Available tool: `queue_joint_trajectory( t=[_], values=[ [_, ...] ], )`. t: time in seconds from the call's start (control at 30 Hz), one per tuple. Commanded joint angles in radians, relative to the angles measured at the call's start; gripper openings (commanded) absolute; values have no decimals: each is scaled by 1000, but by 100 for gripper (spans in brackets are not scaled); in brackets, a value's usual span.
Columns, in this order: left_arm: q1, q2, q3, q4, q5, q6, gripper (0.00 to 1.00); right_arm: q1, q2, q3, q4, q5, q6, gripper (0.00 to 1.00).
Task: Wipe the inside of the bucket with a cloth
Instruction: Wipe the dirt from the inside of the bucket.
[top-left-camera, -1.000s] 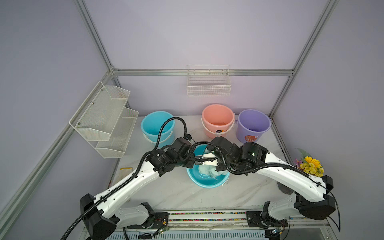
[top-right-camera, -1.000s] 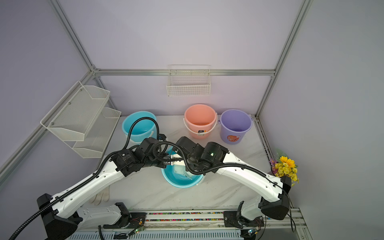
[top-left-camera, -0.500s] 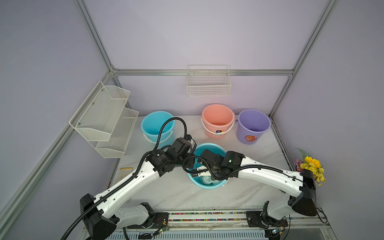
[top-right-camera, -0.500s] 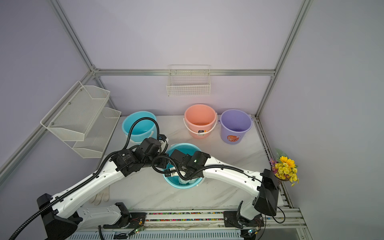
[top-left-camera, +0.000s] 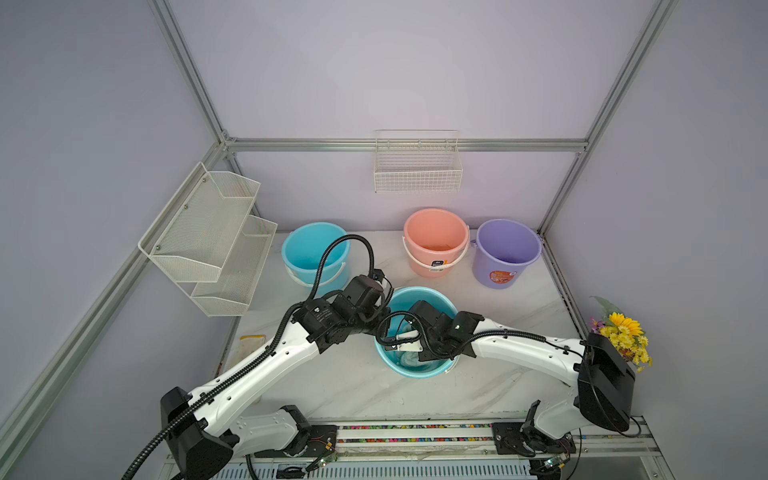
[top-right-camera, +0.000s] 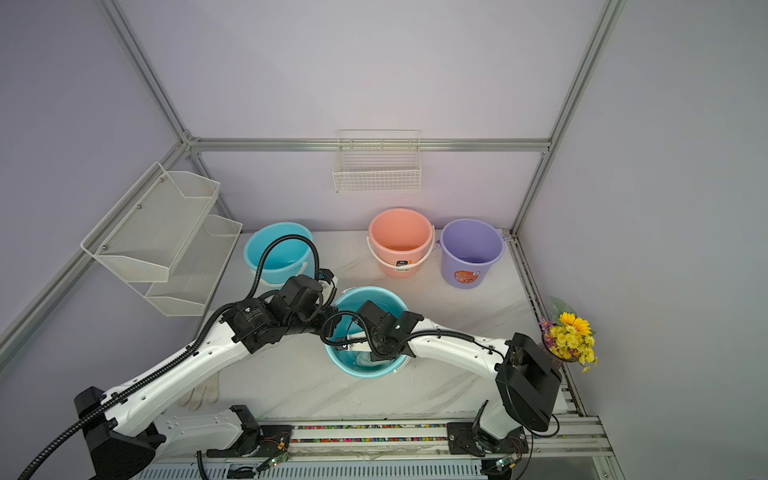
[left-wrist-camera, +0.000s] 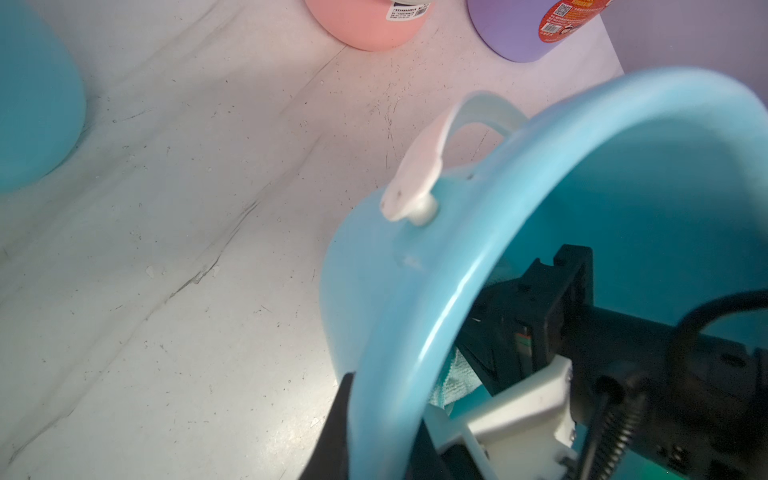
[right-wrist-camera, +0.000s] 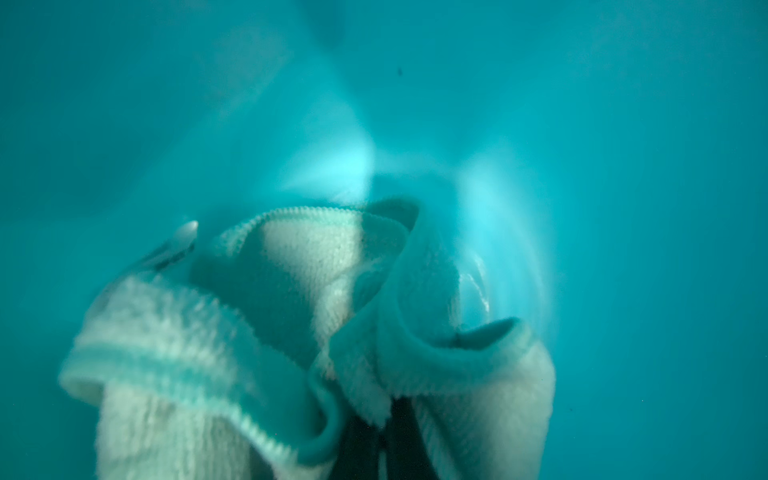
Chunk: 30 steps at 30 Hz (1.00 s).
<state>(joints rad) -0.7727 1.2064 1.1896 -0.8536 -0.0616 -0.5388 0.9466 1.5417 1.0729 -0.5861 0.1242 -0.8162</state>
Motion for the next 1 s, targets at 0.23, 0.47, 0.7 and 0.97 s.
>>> queue_joint_trajectory(
  t=[0.23,0.47,0.7,0.97],
  values=[
    [0,-10,21,85,-16,-13,0,-27,-59,38,-5,-63,90,0],
    [1,-15,3,86,-43,-15,0,-22,-162,157,-183,-67,154,0],
    [1,-4,8,89,-52,-16,0,-2,-219,304,-322,-76,292,0],
    [1,-18,1,86,-73,-18,0,5,-222,444,-497,-57,494,0]
  ],
)
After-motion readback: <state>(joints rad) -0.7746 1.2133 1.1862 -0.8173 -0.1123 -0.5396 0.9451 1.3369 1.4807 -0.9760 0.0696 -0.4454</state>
